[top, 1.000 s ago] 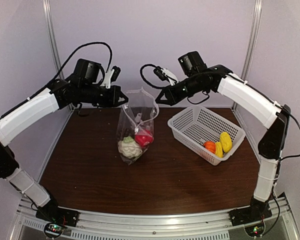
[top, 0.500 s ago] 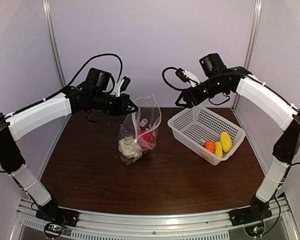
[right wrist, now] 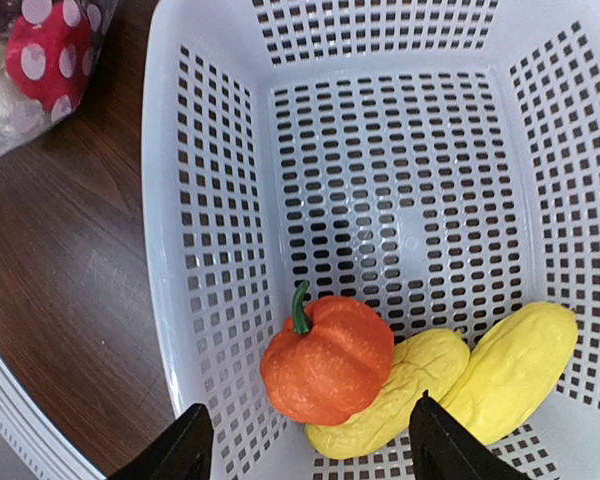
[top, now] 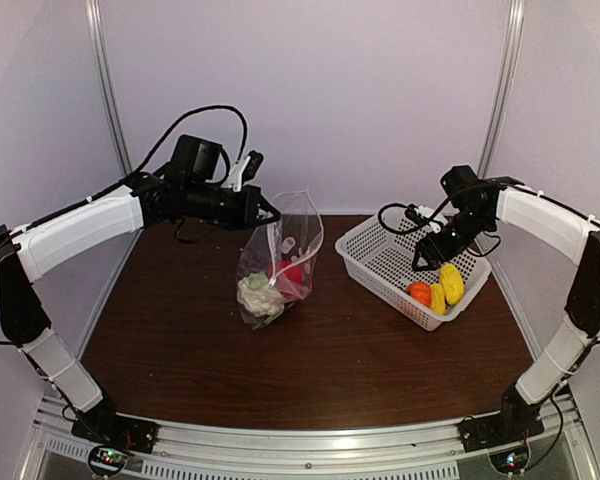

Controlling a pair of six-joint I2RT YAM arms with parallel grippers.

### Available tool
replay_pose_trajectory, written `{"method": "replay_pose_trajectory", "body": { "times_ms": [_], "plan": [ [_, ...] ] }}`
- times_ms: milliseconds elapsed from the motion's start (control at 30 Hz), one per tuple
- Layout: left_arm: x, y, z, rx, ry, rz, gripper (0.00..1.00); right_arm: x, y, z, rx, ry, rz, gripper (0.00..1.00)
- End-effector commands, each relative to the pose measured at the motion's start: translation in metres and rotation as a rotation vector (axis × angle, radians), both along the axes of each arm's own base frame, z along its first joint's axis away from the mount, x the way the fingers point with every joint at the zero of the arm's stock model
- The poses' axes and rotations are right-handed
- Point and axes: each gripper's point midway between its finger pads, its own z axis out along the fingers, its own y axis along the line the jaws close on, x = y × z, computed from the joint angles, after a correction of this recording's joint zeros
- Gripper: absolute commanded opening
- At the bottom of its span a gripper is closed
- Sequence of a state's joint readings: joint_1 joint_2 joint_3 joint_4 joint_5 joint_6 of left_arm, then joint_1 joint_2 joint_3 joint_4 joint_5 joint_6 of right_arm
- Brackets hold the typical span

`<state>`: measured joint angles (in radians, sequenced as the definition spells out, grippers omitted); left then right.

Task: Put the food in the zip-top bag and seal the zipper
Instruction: Pick up the fake vegetable from the bin.

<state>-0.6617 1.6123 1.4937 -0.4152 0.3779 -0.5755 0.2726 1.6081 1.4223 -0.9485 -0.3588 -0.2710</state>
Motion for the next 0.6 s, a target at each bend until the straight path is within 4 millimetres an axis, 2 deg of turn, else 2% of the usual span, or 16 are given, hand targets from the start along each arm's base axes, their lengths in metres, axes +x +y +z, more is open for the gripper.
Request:
{"method": "replay_pose_trajectory", "body": {
  "times_ms": [0,100,300,567],
  "plan": [
    [0.006,-0.005,0.007,-0.034,-0.026,-0.014,0.0,-0.009,-0.016,-0.029,-0.037,0.102,-0.027,0.69],
    [0.006,-0.005,0.004,-0.031,-0.018,-0.013,0.0,-0.006,-0.019,-0.044,-0.047,0.138,-0.054,0.7],
    [0.004,-0.004,0.002,-0.029,-0.012,-0.011,0.0,-0.003,-0.012,-0.061,-0.018,0.21,-0.063,0.73],
    [0.002,-0.002,0.001,-0.03,-0.005,-0.008,0.0,-0.004,-0.018,-0.087,-0.037,0.299,-0.105,0.78]
  ]
}}
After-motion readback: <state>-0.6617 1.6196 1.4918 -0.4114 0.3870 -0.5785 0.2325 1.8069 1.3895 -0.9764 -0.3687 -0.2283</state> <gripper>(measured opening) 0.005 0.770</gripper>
